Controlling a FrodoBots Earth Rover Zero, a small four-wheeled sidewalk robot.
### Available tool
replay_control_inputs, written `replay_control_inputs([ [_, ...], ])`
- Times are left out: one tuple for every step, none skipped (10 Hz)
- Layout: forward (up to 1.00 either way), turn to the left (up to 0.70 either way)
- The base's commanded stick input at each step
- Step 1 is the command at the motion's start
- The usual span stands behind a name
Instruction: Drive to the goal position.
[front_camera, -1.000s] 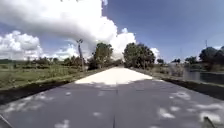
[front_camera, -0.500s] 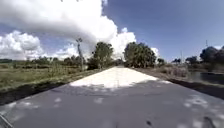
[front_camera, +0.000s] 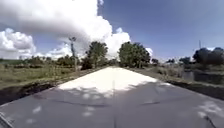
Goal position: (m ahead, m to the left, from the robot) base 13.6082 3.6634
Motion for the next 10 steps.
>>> replay_control_inputs([
  [0.70,0.00],
  [0.70,0.00],
  [0.70,0.00],
  [0.70,0.00],
  [0.70,0.00],
  [0.70,0.00],
  [0.70,0.00],
  [0.70,0.00],
  [0.70,0.00],
  [0.70,0.00],
])
